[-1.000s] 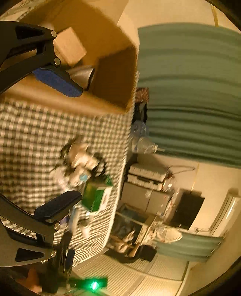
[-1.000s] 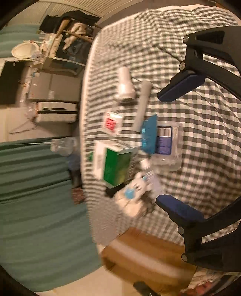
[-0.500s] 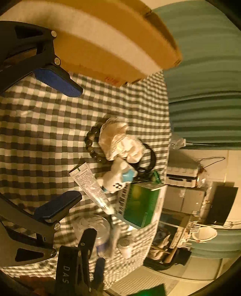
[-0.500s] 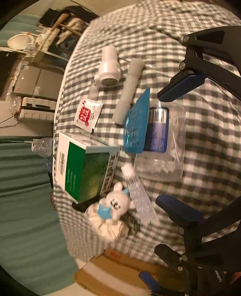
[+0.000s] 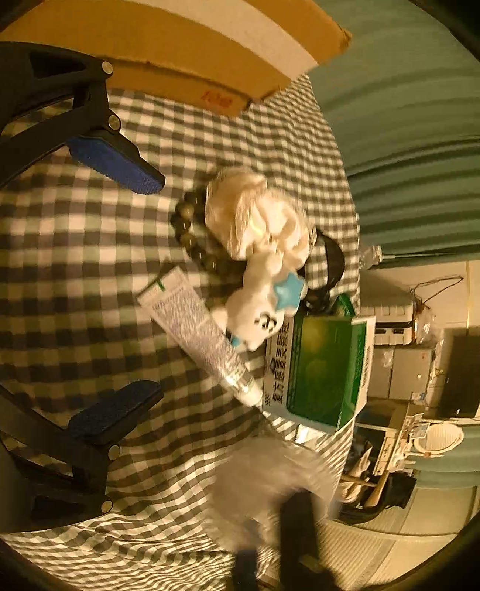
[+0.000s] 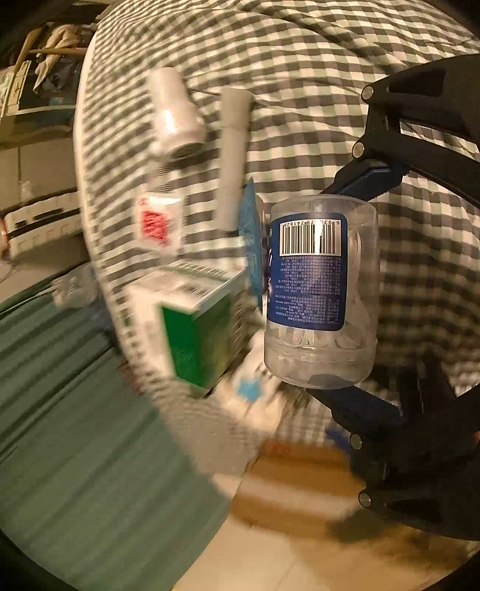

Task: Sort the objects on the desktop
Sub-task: 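Grasp the clear blue-label bottle with right while left grasps the toothpaste tube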

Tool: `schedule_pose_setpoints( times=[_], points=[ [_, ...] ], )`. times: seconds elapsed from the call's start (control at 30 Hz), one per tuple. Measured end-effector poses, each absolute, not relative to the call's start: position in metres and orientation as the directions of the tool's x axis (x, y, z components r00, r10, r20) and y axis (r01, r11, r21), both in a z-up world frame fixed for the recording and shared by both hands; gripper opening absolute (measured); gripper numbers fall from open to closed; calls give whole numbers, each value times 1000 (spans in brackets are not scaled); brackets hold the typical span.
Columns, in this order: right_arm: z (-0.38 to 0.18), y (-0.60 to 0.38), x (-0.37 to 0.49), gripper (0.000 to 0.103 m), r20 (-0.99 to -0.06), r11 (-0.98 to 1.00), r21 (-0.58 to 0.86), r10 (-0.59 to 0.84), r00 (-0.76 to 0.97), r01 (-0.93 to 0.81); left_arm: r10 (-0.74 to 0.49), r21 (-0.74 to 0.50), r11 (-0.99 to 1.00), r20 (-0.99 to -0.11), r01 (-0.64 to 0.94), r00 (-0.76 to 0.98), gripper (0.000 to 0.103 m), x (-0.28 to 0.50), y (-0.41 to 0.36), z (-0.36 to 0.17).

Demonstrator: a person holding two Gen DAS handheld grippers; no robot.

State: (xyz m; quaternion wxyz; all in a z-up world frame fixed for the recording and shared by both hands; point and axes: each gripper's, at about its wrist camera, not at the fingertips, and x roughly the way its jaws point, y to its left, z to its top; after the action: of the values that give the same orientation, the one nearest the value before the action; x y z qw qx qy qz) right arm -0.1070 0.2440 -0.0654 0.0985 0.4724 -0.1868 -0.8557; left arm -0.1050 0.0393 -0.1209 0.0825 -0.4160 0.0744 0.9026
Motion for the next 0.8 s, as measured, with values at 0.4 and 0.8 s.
schedule_pose_setpoints(
  times=[0.4,0.8],
  points=[
    [-72,294,-112,88,-751,-872,475,-330,-571,-121,146,6,-969,-795,-248,-589,103,-150,68,-133],
    [-79,315,-113,88,-743,-849,507,-342,-575,-150,248,-124,-959,-801,-255,-545,103,-124,92,-124]
  ],
)
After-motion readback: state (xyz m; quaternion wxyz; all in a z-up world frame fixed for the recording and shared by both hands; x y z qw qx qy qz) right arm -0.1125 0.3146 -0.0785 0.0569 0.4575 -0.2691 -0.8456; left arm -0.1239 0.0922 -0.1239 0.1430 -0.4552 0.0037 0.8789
